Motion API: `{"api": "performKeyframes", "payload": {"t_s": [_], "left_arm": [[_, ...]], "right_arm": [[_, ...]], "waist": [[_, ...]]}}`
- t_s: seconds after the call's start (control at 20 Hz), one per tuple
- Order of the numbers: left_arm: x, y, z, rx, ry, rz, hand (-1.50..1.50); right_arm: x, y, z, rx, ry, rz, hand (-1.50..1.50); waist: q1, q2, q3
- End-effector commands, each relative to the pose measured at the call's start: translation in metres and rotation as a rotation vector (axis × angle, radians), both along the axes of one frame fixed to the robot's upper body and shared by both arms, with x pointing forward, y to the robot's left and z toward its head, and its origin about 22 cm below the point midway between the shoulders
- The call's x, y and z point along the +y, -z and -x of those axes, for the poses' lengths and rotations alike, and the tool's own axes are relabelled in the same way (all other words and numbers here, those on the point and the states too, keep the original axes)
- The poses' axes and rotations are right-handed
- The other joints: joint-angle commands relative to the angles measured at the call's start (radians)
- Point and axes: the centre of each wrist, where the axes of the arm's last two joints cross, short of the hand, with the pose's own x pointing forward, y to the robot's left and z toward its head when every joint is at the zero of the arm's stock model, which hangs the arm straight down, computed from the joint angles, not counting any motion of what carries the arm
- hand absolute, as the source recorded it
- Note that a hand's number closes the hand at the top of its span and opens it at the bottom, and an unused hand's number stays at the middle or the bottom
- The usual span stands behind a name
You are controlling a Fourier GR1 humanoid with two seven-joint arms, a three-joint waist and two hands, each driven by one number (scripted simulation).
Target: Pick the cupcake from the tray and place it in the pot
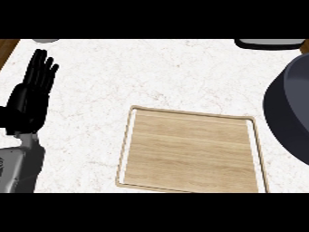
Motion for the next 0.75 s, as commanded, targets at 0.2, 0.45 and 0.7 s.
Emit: {"api": "performKeyframes", "payload": {"t_s": [0.2, 0.45, 0.7], "left_arm": [[-0.007, -0.005, -0.002, -0.023, -0.009, 0.013, 0.00], [-0.002, 0.002, -0.002, -0.006, -0.005, 0.022, 0.00], [-0.017, -0.001, -0.003, -0.004, 0.003, 0.022, 0.00]], "right_arm": [[-0.027, -0.013, 0.040, -0.083, 0.010, -0.057, -1.50], [-0.036, -0.023, 0.051, -0.086, 0.009, -0.046, -1.50], [-0.038, -0.017, 0.061, -0.078, 0.037, -0.042, -1.50]], "waist": [[0.007, 0.007, 0.006], [0.006, 0.009, 0.007], [0.007, 0.009, 0.010]]}}
